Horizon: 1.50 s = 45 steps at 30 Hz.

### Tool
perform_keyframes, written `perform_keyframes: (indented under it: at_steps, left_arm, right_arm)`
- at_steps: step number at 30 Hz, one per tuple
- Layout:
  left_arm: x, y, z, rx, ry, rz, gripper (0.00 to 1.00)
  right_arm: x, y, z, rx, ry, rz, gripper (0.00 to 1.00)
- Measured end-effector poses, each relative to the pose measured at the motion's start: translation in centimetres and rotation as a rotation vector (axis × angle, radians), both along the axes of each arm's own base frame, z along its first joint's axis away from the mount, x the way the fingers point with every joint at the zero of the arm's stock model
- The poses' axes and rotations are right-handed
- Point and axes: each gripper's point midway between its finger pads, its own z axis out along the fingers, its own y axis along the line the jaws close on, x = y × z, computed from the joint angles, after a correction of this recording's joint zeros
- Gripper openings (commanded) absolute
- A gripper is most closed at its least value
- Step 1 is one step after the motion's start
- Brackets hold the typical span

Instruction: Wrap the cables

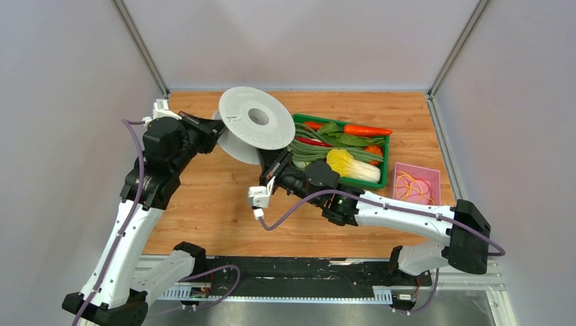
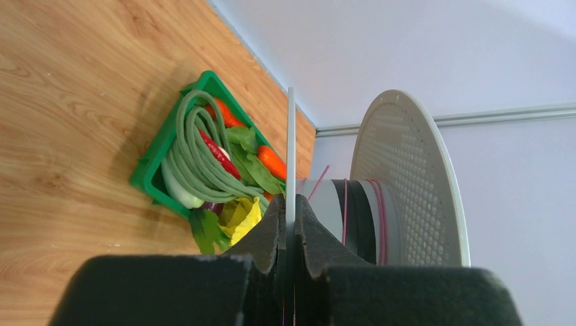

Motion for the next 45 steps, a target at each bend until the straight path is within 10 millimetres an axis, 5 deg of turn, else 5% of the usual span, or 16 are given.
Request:
perform_keyframes:
  at_steps: [12, 18, 25, 30, 36, 45]
  left_arm:
    - [3.1, 0.1, -2.0, 0.03, -0.035, 0.042, 0.0]
    - [8.0, 1.5, -4.3, 0.033, -0.034, 0.103, 0.0]
    - [15.6, 3.1, -7.5, 0.02, -0.023, 0.124, 0.0]
    - [20.8, 3.4, -11.2, 0.006, 0.003, 0.099, 0.0]
    - [26.4, 3.0, -17.9, -0.036, 0.053, 0.06, 0.0]
    - [32.1, 2.0, -25.7, -0.083, 0.118, 0.028, 0.0]
  right_arm:
    - [4.4, -0.1, -2.5, -0.037, 0.011, -0.059, 0.0]
    - [9.9, 1.1, -4.7, -0.068, 0.025, -0.086, 0.0]
    - [19.0, 3.0, -7.6, -0.084, 0.044, -0.121, 0.0]
    - [25.8, 4.0, -11.4, -0.095, 0.05, -0.149, 0.0]
    - [32.4, 4.0, -17.6, -0.134, 0.064, -0.179, 0.0]
    - [38.3, 3.2, -25.0, -0.202, 0.043, -0.205, 0.0]
